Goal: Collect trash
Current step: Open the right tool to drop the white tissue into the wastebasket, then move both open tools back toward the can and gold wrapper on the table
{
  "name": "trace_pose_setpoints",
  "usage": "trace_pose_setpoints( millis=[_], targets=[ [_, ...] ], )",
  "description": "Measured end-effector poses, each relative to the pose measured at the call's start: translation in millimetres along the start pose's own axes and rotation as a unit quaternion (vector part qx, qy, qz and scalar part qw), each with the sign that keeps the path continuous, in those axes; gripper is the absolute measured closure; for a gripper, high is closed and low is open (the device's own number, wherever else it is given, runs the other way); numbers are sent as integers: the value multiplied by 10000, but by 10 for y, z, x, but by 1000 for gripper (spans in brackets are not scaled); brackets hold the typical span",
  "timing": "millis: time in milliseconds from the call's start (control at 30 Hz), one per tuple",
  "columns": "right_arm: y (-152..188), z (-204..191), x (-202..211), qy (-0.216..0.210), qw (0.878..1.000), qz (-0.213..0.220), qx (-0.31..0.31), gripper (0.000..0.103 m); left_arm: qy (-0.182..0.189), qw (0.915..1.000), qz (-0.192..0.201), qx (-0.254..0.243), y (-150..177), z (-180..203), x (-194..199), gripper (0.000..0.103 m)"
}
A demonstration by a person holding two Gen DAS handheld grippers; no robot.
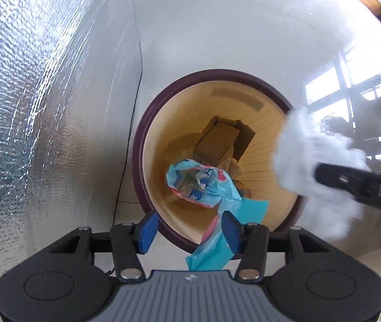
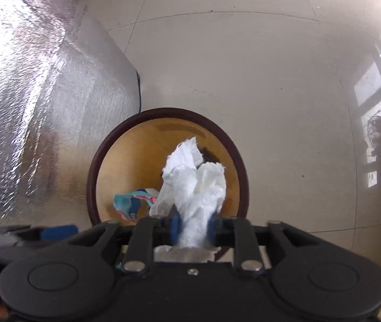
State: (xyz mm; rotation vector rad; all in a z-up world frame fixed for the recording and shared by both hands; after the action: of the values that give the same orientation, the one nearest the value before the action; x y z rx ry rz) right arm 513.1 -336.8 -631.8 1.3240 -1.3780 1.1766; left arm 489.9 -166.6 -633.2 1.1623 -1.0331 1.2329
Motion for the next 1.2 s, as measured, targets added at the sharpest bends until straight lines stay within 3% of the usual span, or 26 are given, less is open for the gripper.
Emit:
trace_pose_setpoints(
  millis=[33, 67, 233, 367, 433, 533, 633, 667, 733, 767, 900, 967, 1033, 1200],
  targets=[
    [-14, 19, -13, -21, 10000, 3, -49, 49, 13, 10000, 27, -9, 5, -6, 18, 43],
    [-19, 34, -17, -10, 9999, 3, -108, 45, 10, 10000, 59, -6, 19, -5, 31, 34],
    [30, 82, 24, 50, 9999, -7, -161, 44, 119, 9997, 47, -212, 44, 54, 89, 33],
    [77, 136, 53, 67, 9997, -27, -218, 45, 308, 9980, 50, -545, 88, 179, 47, 49],
    [85, 132, 61, 19, 9996, -29, -264, 46, 381, 9958, -32, -826, 116, 275, -30, 50],
    [93, 100, 80, -31, 9997, 11, -255, 46, 45, 9892, 81, -1460, 198, 439, -258, 50],
    [103, 64, 83, -122, 9995, 44, -285, 45, -406, 9765, 109, -2115, 277, 532, -531, 49],
    [107, 53, 80, -135, 9995, 50, -283, 45, -438, 9733, 96, -2251, 292, 536, -601, 52],
    [134, 52, 90, -163, 9994, 62, -283, 46, -528, 9710, 51, -2332, 284, 467, -681, 94],
    [149, 60, 101, -166, 9994, 70, -290, 46, -592, 9740, -15, -2189, 262, 396, -704, 103],
    [178, 148, 173, -145, 9990, 115, -395, 47, 22, 9877, -301, -1533, 229, 239, -714, 103],
    [178, 191, 185, -150, 9986, 130, -489, 47, 602, 9878, -445, -1365, 253, 332, -725, 103],
    [176, 223, 191, -175, 9982, 132, -554, 48, 868, 9852, -397, -1425, 276, 478, -706, 103],
    [233, 198, 195, -177, 9986, 70, -489, 49, 774, 9809, -128, -1780, 331, 733, -579, 103]
  ],
)
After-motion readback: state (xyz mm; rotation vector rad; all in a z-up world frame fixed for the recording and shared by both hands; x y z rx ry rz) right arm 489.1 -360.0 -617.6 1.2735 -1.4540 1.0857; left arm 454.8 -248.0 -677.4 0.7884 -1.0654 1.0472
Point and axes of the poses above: each gripper's, at about its wrist camera, not at the fingertips, and x roughly against the way its jaws point, z to its right, y to its underside, the point moved 6 cm from there along -x, roughly the way its jaws point, and after that the axes turned 8 degrees about -z, right-handed, at the moved point
